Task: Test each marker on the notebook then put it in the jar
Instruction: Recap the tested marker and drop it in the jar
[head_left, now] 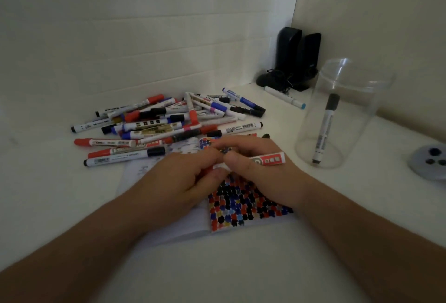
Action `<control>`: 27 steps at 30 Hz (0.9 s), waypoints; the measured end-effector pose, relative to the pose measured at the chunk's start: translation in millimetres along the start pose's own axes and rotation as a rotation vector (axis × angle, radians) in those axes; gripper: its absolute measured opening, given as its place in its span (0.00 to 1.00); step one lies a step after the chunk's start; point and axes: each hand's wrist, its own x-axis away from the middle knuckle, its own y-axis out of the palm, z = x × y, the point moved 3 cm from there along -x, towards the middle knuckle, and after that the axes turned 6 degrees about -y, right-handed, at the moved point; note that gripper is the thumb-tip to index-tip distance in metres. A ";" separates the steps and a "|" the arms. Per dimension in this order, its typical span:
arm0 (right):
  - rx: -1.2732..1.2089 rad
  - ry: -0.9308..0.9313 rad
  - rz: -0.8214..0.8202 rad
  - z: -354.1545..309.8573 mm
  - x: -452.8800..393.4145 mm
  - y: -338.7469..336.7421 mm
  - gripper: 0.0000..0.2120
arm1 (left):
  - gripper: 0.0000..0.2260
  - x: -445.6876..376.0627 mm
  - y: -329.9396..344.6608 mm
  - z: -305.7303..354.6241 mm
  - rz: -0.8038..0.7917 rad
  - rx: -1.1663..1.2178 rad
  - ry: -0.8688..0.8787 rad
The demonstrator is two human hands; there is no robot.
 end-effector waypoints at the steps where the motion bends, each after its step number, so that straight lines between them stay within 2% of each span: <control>1: -0.040 0.023 -0.001 -0.6 -0.4 1.5 0.15 | 0.07 0.0 0.6 0.8 0.024 0.016 -0.012; 4: -0.178 0.061 0.009 -1.8 -2.5 2.7 0.14 | 0.13 0.3 2.8 0.6 0.036 0.104 -0.070; 9: -0.239 0.006 0.048 2.8 -4.3 2.0 0.15 | 0.19 0.6 5.5 1.5 0.001 0.138 -0.127; 15: -0.225 -0.001 0.027 0.1 -2.2 2.7 0.16 | 0.16 2.4 5.3 1.4 0.020 0.174 -0.108; 17: -0.157 0.016 0.024 -2.9 -1.1 2.4 0.14 | 0.16 2.3 5.3 -1.7 0.049 0.081 -0.083; 21: 0.018 0.042 0.083 -6.2 2.7 3.8 0.13 | 0.07 2.3 6.9 -3.5 0.071 -0.141 0.032; 27: -0.213 0.098 0.053 -10.5 5.0 5.8 0.10 | 0.09 3.2 10.9 -0.5 0.016 -0.039 0.025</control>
